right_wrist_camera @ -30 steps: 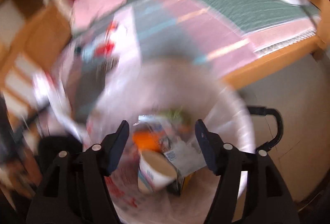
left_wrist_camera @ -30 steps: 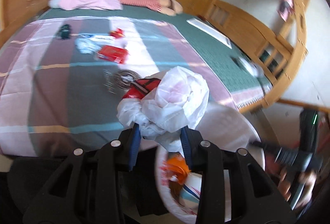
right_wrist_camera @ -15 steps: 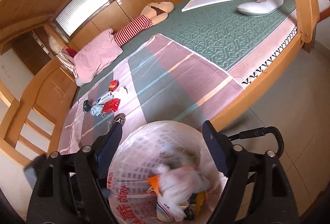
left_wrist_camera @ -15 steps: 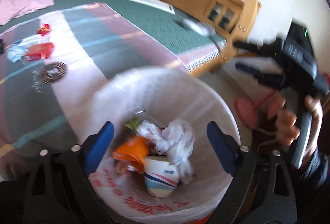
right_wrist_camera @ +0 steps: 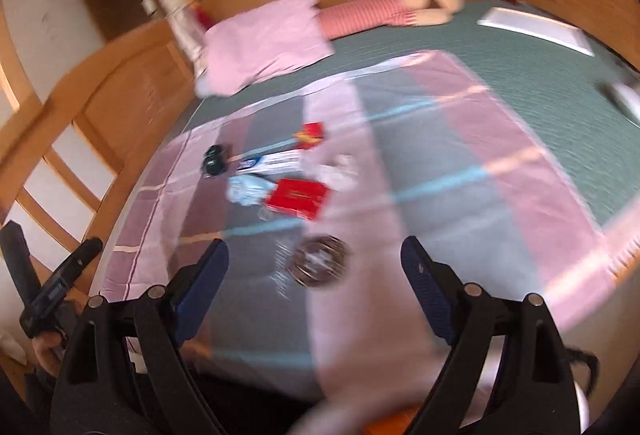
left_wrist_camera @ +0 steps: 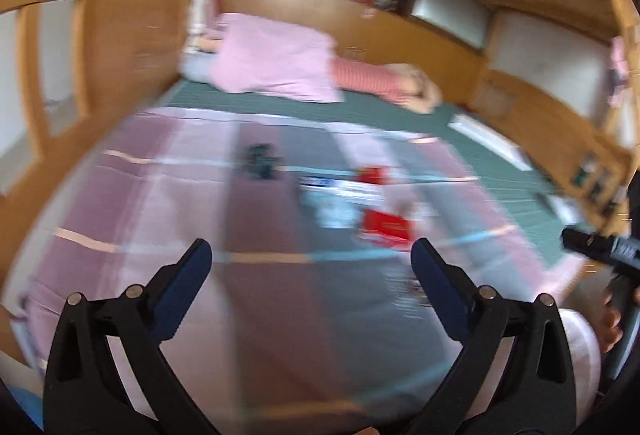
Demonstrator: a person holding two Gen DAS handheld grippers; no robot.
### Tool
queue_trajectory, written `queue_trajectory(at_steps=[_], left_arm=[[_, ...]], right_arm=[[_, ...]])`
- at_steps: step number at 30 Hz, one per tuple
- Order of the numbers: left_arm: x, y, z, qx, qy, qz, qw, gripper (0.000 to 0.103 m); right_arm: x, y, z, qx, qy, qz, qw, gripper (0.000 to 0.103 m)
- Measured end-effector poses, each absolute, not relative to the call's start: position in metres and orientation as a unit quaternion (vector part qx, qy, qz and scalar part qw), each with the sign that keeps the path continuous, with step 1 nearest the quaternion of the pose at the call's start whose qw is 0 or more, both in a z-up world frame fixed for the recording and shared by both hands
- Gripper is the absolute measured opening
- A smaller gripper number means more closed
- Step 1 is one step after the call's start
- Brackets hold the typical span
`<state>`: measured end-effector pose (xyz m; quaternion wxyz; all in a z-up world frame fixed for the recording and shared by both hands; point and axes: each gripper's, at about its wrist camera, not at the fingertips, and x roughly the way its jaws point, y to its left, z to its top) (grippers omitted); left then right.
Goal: Collect trash
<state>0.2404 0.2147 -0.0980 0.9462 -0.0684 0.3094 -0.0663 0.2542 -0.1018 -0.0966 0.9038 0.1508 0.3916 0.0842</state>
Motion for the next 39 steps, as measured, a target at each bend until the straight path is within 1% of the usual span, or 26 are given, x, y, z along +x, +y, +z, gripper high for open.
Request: queue_trajectory(at_steps=[3, 4, 7, 8, 11, 14, 15, 16, 17, 18, 19, 20, 21, 22, 28, 33, 35, 36, 37, 39], left_arm=[[0.261, 0.245, -0.121, -0.07, 0.33, -0.025, 0.941, 0.099], [0.266, 0.257, -0.133, -0.092, 0.34, -0.023, 0.936, 0.099], [0.278, 0.282, -0.153, -0.177, 0.404, -0.014, 0.897, 0.099], [0.282, 0.29, -0.157, -0.216, 0.41, -0.019, 0.886, 0.099], [0.286, 0.298, -0.164, -0.226, 0.425, 0.003, 0.876, 0.099], [0.294, 0.306, -0.171, -0.23, 0.445, 0.035, 0.865, 0.099], [0.295, 0.311, -0.173, -0.235, 0.448, 0.044, 0.861, 0.099], [0.295, 0.315, -0.174, -0.239, 0.45, 0.05, 0.859, 0.099], [0.295, 0.32, -0.175, -0.241, 0.453, 0.059, 0.856, 0.099], [0.293, 0.325, -0.175, -0.242, 0.456, 0.071, 0.854, 0.099], [0.291, 0.33, -0.177, -0.242, 0.458, 0.083, 0.851, 0.099], [0.289, 0.335, -0.177, -0.244, 0.461, 0.098, 0.848, 0.099], [0.287, 0.341, -0.179, -0.25, 0.463, 0.113, 0.843, 0.099], [0.285, 0.345, -0.181, -0.258, 0.465, 0.123, 0.838, 0.099], [0.265, 0.38, -0.192, -0.308, 0.461, 0.195, 0.809, 0.099], [0.252, 0.398, -0.196, -0.346, 0.456, 0.218, 0.79, 0.099], [0.249, 0.4, -0.196, -0.35, 0.457, 0.219, 0.787, 0.099], [0.248, 0.4, -0.196, -0.352, 0.458, 0.219, 0.786, 0.099], [0.248, 0.401, -0.197, -0.353, 0.459, 0.218, 0.786, 0.099], [0.247, 0.402, -0.198, -0.358, 0.462, 0.215, 0.783, 0.099]], right_arm=[[0.322, -0.04, -0.113, 0.126, 0.42, 0.117, 0.891, 0.086], [0.345, -0.016, -0.12, 0.105, 0.428, 0.123, 0.889, 0.086], [0.405, 0.045, -0.146, 0.046, 0.454, 0.127, 0.881, 0.086], [0.424, 0.059, -0.156, 0.038, 0.46, 0.116, 0.88, 0.086], [0.467, 0.086, -0.191, 0.025, 0.489, 0.085, 0.868, 0.086], [0.49, 0.097, -0.225, 0.012, 0.521, 0.055, 0.852, 0.086], [0.493, 0.098, -0.232, 0.01, 0.527, 0.048, 0.848, 0.082], [0.496, 0.098, -0.238, 0.013, 0.532, 0.046, 0.845, 0.066], [0.498, 0.1, -0.243, 0.018, 0.538, 0.05, 0.841, 0.06], [0.497, 0.1, -0.245, 0.018, 0.539, 0.049, 0.841, 0.056], [0.494, 0.101, -0.244, 0.014, 0.533, 0.048, 0.845, 0.046], [0.49, 0.104, -0.242, 0.012, 0.533, 0.059, 0.844, 0.042], [0.488, 0.106, -0.239, 0.014, 0.535, 0.07, 0.842, 0.036], [0.482, 0.108, -0.236, 0.025, 0.538, 0.087, 0.838, 0.033], [0.429, 0.141, -0.219, 0.098, 0.572, 0.217, 0.785, 0.032], [0.383, 0.185, -0.217, 0.071, 0.596, 0.297, 0.742, 0.033], [0.368, 0.202, -0.217, 0.061, 0.604, 0.334, 0.722, 0.041], [0.364, 0.206, -0.214, 0.056, 0.604, 0.343, 0.717, 0.053], [0.36, 0.21, -0.209, 0.048, 0.6, 0.349, 0.718, 0.062], [0.361, 0.206, -0.195, 0.05, 0.577, 0.352, 0.735, 0.068]])
